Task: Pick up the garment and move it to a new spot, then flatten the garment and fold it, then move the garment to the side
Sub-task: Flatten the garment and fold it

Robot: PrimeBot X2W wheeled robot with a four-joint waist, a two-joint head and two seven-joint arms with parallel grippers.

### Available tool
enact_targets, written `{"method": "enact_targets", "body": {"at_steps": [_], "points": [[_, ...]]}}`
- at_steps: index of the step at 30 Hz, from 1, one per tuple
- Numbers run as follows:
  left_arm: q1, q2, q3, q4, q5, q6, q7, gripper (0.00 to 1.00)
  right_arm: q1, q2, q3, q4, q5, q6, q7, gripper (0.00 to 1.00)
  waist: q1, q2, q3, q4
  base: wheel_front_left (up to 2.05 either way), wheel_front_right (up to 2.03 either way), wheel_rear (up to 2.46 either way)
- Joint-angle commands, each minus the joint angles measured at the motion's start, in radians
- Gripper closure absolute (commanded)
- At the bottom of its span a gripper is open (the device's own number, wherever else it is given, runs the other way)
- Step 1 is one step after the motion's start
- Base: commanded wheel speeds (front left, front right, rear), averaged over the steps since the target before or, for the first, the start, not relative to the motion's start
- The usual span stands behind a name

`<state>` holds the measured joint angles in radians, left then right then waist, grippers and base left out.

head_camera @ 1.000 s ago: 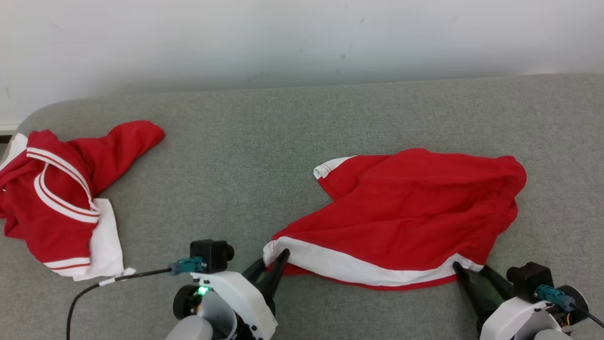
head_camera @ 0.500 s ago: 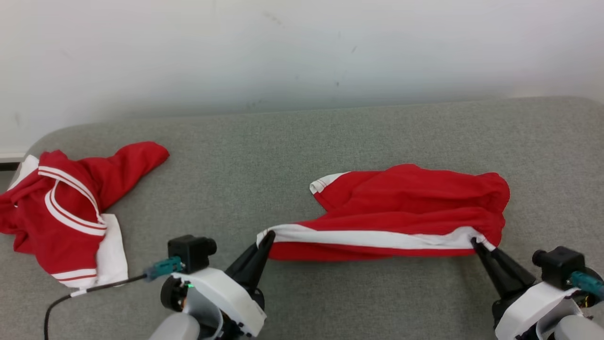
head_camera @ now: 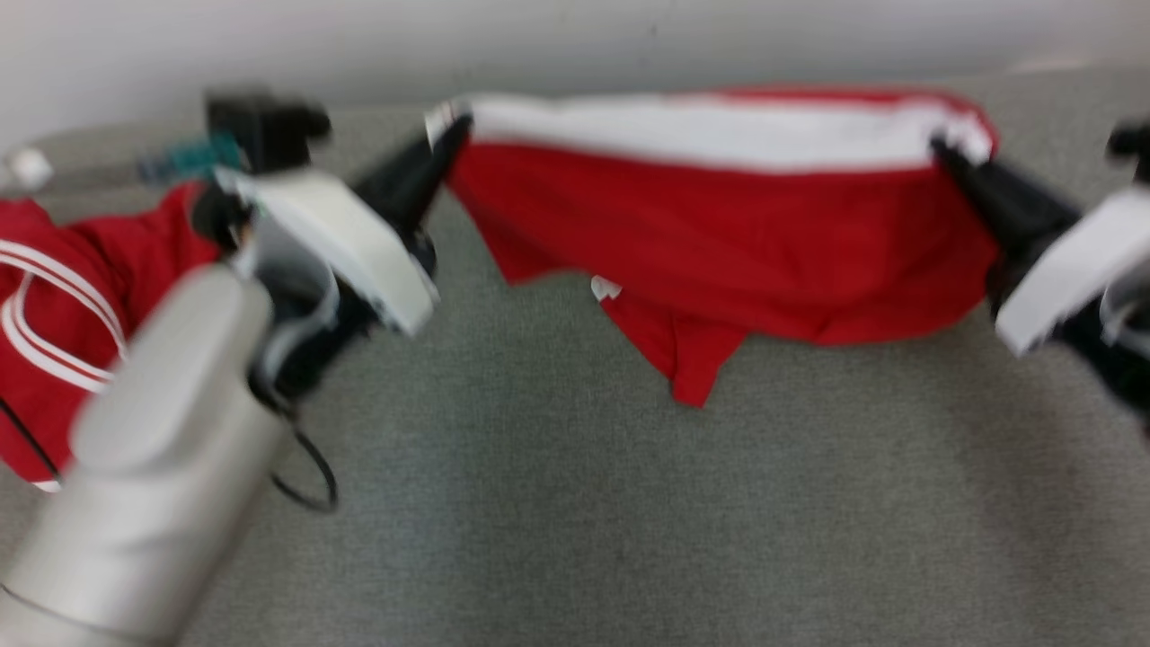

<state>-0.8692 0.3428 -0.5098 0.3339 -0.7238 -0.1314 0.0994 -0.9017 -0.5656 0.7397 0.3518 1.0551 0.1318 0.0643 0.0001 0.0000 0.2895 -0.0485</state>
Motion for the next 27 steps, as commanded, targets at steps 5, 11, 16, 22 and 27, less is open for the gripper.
{"method": "enact_targets", "body": {"at_steps": [5,11,16,22,27], "points": [[-0.265,0.092,-0.031,0.072,-0.066,0.002,-0.002,1.0,-0.265,0.052,-0.02,0.073,0.039,-0.002,0.045,1.0,-0.0001,0.0,0.196,-0.014,0.0,0.0,0.0],[-0.56,0.133,-0.063,0.208,-0.086,0.002,-0.076,1.0,-0.533,0.137,-0.057,0.2,0.033,-0.002,-0.011,1.0,-0.0001,0.0,0.266,-0.028,0.0,0.0,0.0],[-0.751,0.123,-0.081,0.318,-0.109,0.002,-0.134,1.0,-0.698,0.189,-0.093,0.288,0.043,-0.002,-0.101,1.0,-0.0001,0.0,0.262,-0.032,0.0,0.0,0.0],[-0.911,0.109,-0.087,0.427,-0.148,0.002,-0.18,1.0,-0.831,0.224,-0.109,0.343,0.056,-0.003,-0.202,1.0,-0.0001,0.0,0.251,-0.039,0.0,0.0,0.0],[-0.936,0.103,-0.128,0.441,-0.203,0.002,-0.165,1.0,-0.836,0.229,-0.057,0.364,0.065,-0.002,-0.189,1.0,-0.0001,0.0,0.262,-0.032,0.0,0.0,0.0]]}}
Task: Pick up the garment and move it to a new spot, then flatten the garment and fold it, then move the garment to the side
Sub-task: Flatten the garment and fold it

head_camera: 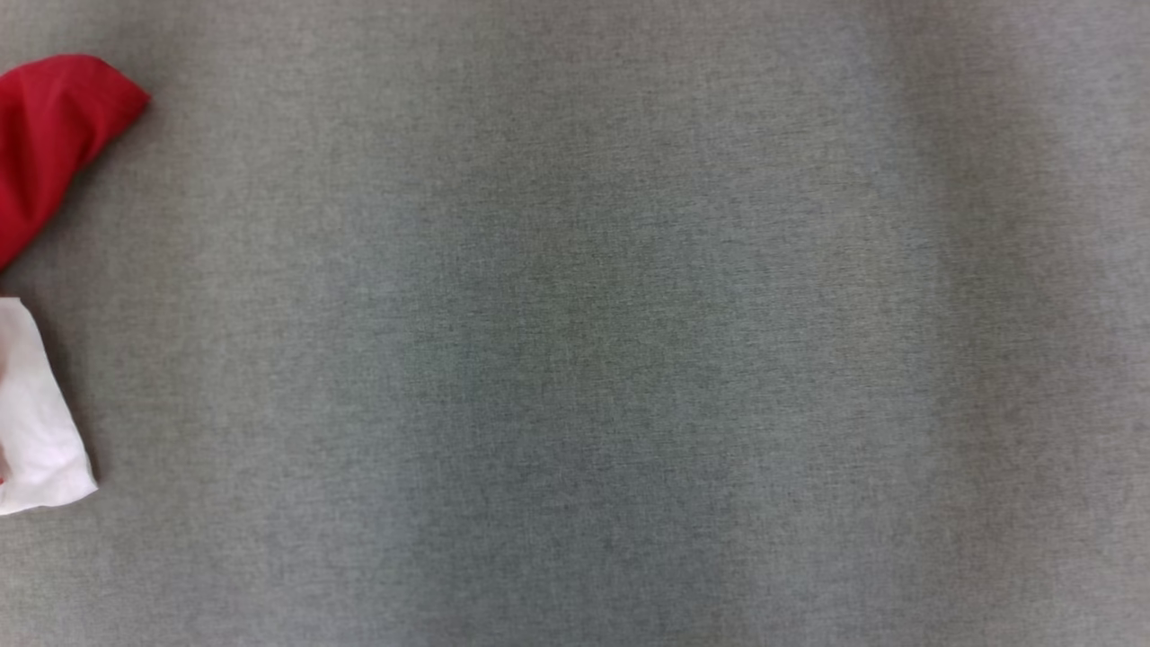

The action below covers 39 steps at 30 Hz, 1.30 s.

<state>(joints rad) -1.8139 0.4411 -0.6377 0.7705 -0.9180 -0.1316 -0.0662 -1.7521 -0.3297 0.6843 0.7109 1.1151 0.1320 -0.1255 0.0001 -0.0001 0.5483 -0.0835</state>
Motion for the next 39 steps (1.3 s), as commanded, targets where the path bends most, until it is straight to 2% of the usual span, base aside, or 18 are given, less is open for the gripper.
{"method": "enact_targets", "body": {"at_steps": [1,5,12,20,24,28,30,38,39], "points": [[0.025,0.008,-0.013,0.001,-0.023,0.002,0.008,1.0,0.025,-0.012,0.013,0.01,0.008,-0.003,0.01,1.0,-0.0001,0.0001,0.009,0.006,0.0,0.0,0.0],[0.102,0.039,-0.101,-0.038,-0.059,0.002,0.049,1.0,0.103,-0.029,0.085,0.002,0.032,-0.003,0.056,1.0,-0.0001,0.0001,0.019,0.015,0.0,0.0,0.0],[0.265,0.144,-0.207,-0.146,-0.167,0.002,0.104,1.0,0.281,-0.089,0.214,-0.101,0.108,-0.003,0.123,1.0,-0.0001,0.0001,0.001,0.012,0.0,0.0,0.0],[0.485,0.278,-0.29,-0.281,-0.307,0.002,0.196,1.0,0.482,-0.17,0.355,-0.28,0.198,-0.002,0.19,1.0,-0.0001,0.0001,-0.126,0.0,0.0,0.0,0.0],[0.613,0.32,-0.322,-0.323,-0.37,0.005,0.251,1.0,0.578,-0.223,0.423,-0.354,0.229,-0.002,0.222,1.0,-0.0001,0.0001,-0.218,0.007,0.0,0.0,0.0],[0.727,0.368,-0.365,-0.386,-0.424,0.023,0.34,1.0,0.666,-0.283,0.479,-0.417,0.272,-0.002,0.271,1.0,-0.0001,0.0001,-0.307,0.015,0.0,0.0,0.0],[0.78,0.396,-0.386,-0.42,-0.461,0.048,0.39,1.0,0.71,-0.315,0.503,-0.448,0.298,-0.002,0.297,1.0,-0.0001,0.0001,-0.348,0.02,0.0,0.0,0.0],[0.962,0.537,-0.462,-0.69,-0.592,0.128,0.563,1.0,0.904,-0.438,0.567,-0.618,0.362,-0.003,0.39,1.0,-0.0001,0.0001,-0.463,0.032,0.0,0.0,0.0],[0.962,0.537,-0.462,-0.69,-0.592,0.128,0.563,1.0,0.904,-0.438,0.567,-0.618,0.362,-0.003,0.39,1.0,-0.0001,0.0001,-0.463,0.032,0.0,0.0,0.0]]}}
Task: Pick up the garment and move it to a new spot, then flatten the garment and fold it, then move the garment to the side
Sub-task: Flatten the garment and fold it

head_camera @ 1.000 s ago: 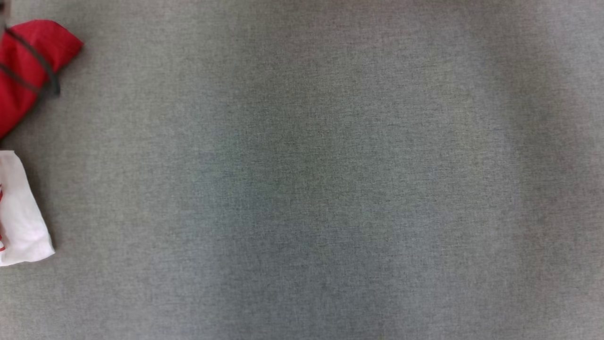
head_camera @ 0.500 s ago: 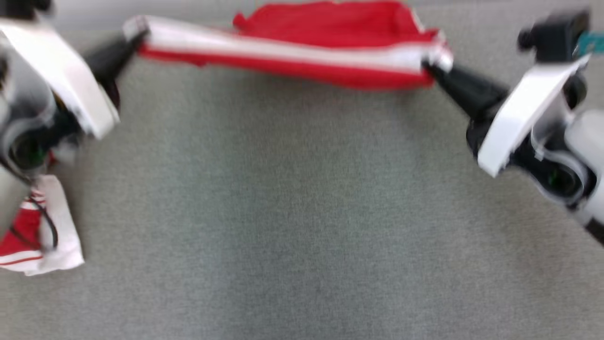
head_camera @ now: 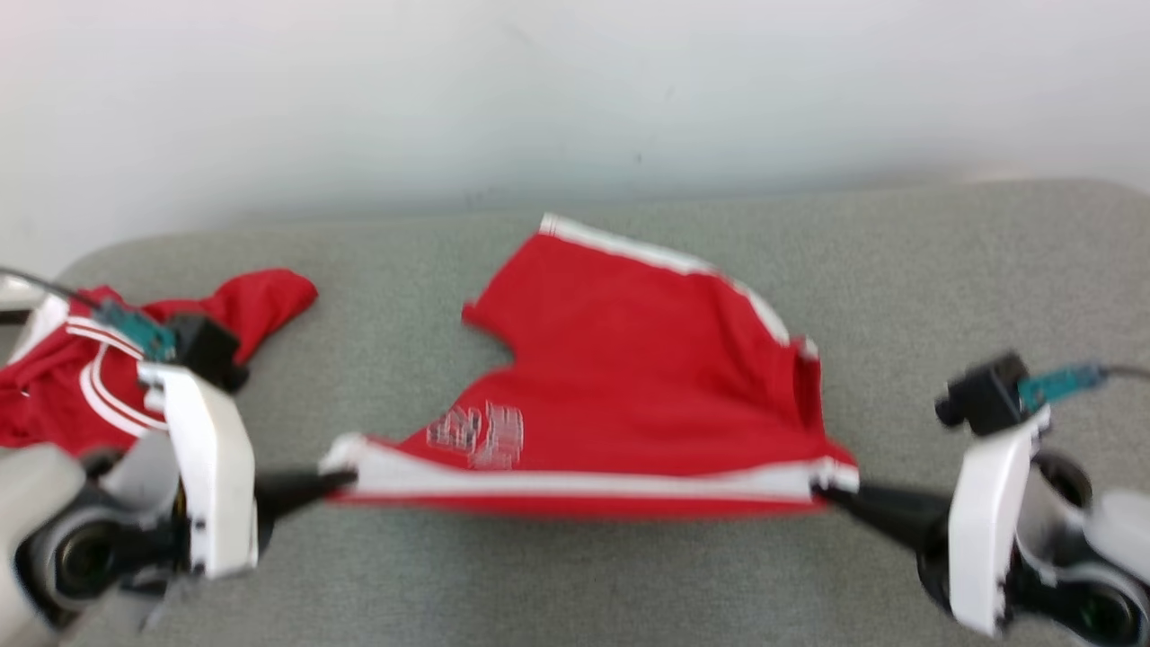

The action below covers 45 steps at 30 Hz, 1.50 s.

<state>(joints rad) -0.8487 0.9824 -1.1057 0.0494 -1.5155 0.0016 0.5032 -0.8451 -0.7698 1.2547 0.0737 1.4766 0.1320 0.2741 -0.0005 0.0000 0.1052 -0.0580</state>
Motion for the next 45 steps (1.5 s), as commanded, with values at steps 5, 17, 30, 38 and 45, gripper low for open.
{"method": "enact_targets", "body": {"at_steps": [5,17,30,38,45], "points": [[0.077,0.095,-0.022,-0.149,-0.055,0.05,0.043,1.0,0.095,-0.06,0.01,-0.096,0.022,-0.002,0.035,1.0,0.0005,0.0,-0.049,-0.002,0.0,0.0,0.0],[0.047,0.13,0.022,-0.204,-0.098,0.079,0.043,1.0,0.116,-0.057,-0.061,-0.132,0.062,-0.002,-0.014,1.0,0.0005,0.0,0.013,-0.048,0.0,0.0,0.0],[-0.207,-0.025,0.082,0.058,0.1,-0.003,0.011,1.0,0.026,0.067,-0.174,0.05,0.113,-0.003,-0.107,1.0,0.0005,0.0,0.229,-0.113,0.0,0.0,0.0],[-0.367,-0.128,0.101,0.222,0.189,-0.042,-0.006,1.0,-0.035,0.142,-0.205,0.128,0.125,-0.002,-0.125,1.0,0.0005,0.0,0.341,-0.172,0.0,0.0,0.0],[-0.441,-0.177,0.102,0.359,0.237,-0.068,-0.028,1.0,-0.075,0.202,-0.203,0.15,0.123,-0.002,-0.115,1.0,0.0005,0.0,0.4,-0.221,0.0,0.0,0.0]]}}
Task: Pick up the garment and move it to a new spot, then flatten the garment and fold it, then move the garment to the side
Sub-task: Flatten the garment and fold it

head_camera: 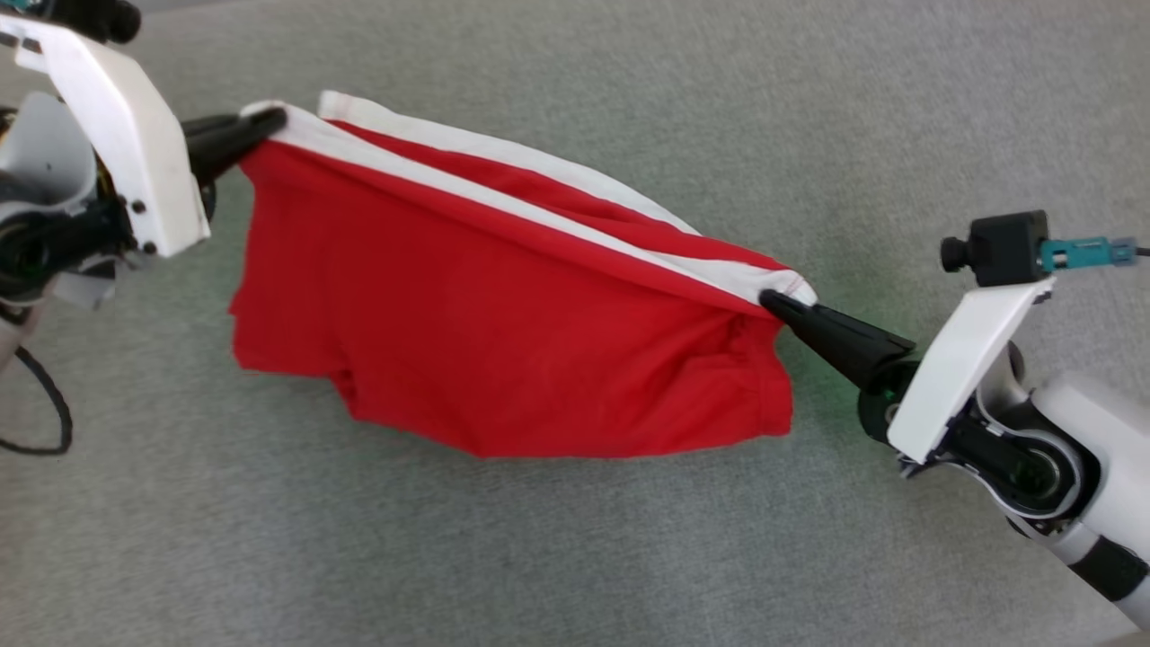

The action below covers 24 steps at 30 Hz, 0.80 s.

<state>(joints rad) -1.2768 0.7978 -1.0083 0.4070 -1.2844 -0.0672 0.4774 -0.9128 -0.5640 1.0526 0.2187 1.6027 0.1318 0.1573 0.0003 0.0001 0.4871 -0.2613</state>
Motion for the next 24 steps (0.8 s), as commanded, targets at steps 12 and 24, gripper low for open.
{"method": "enact_targets", "body": {"at_steps": [12,24], "points": [[-0.045,-0.066,0.002,0.191,0.012,-0.038,-0.047,0.59,-0.015,0.051,0.016,0.009,-0.002,-0.002,0.015,0.67,-0.0003,-0.0001,0.044,-0.043,0.0,0.0,0.0],[-0.005,-0.026,-0.044,0.21,0.009,-0.063,0.008,0.0,0.041,0.032,-0.018,-0.02,0.032,-0.002,-0.03,0.0,-0.0003,-0.0001,-0.04,-0.049,0.0,0.0,0.0]]}}
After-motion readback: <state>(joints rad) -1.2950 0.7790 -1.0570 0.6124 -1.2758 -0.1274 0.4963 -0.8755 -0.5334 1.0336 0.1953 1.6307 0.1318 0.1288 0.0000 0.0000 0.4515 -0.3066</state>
